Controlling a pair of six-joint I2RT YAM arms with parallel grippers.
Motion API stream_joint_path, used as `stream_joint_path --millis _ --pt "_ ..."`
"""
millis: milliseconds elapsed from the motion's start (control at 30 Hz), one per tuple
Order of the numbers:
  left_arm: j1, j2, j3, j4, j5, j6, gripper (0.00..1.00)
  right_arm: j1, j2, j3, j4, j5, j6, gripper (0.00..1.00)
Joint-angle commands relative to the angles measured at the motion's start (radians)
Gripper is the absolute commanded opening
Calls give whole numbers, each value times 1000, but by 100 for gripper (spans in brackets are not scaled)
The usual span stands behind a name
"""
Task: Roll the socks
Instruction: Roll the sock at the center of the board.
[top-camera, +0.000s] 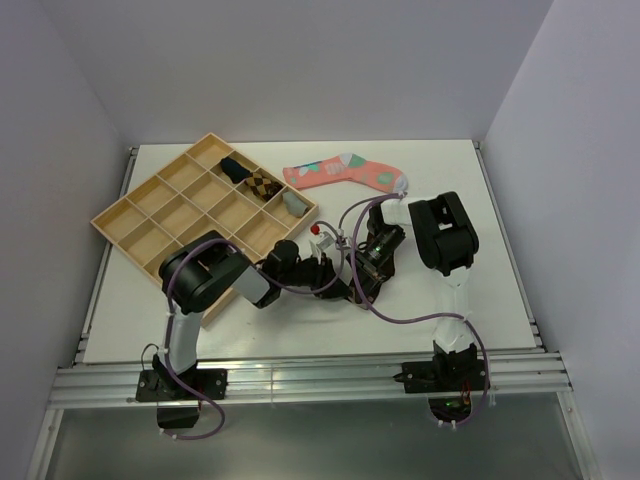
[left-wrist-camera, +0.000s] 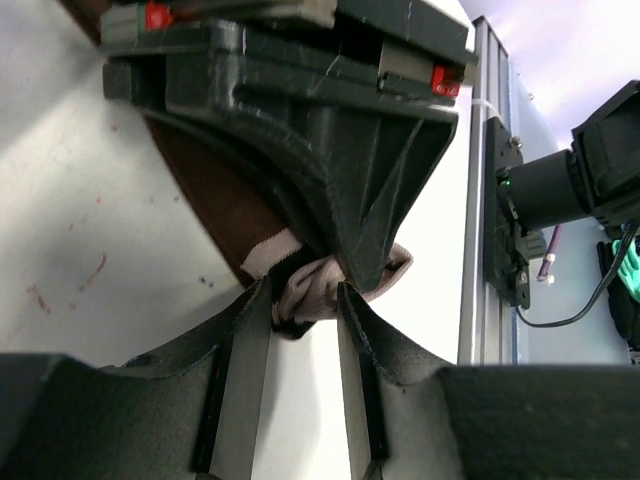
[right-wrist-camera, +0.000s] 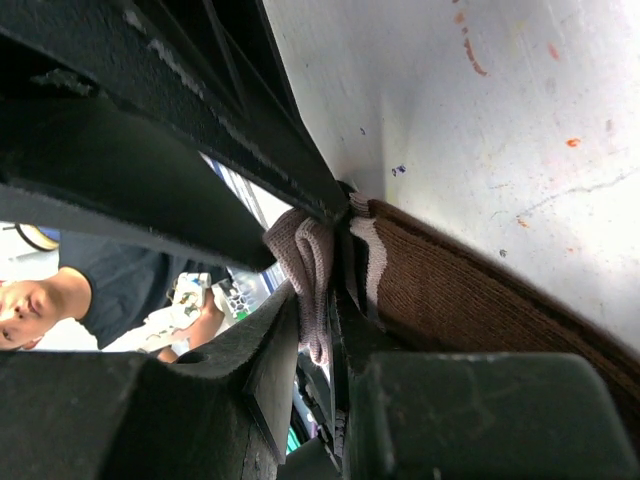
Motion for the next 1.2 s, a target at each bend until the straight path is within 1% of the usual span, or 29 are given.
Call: stream_joint_path --millis 0,100,200,300,333,433,467,500,533,600,700,833,867,933,967,1000,1167 --pt "-10 29 41 83 40 -24 38 -9 8 9 -6 -7 2 23" --pt "-14 43 50 89 34 -34 35 -9 7 9 -1 -4 2 23" --pt "-15 53 63 77 32 -38 29 -9 2 5 5 -1 11 23" --pt "-20 52 61 69 21 -44 20 -9 -4 1 15 6 19 23" --pt "-20 52 63 60 20 -44 13 -9 -13 -2 22 7 25 23" --pt "-38 41 75 -7 -9 -31 0 -9 -37 -11 57 27 52 25" --pt "-46 31 78 -36 -24 -25 0 -7 -45 -14 78 33 69 25" --pt "-61 24 92 -76 -70 -19 0 -10 -54 -22 91 38 80 26" --pt "-69 17 98 -142 -95 -15 0 -9 -65 -28 104 55 91 30" --pt "-90 -9 99 -197 -177 -15 0 -9 -107 -45 149 70 124 34" --pt "-99 -35 95 -285 -236 -39 0 -9 -177 -66 207 110 176 42" --pt "-116 -71 113 -435 -348 -31 0 -10 -278 -94 281 174 247 47" --pt "-121 -75 118 -463 -363 -30 0 -10 -295 -100 293 188 273 47" --pt "-127 -97 130 -556 -396 -33 0 -12 -363 -139 366 269 317 48" --pt "-127 -100 133 -557 -402 -37 0 -14 -387 -150 382 269 328 49" --pt "-127 -104 139 -602 -413 -41 0 -12 -407 -161 397 315 342 49" --pt "-126 -152 165 -730 -428 -62 0 -30 -538 -216 474 389 376 50"
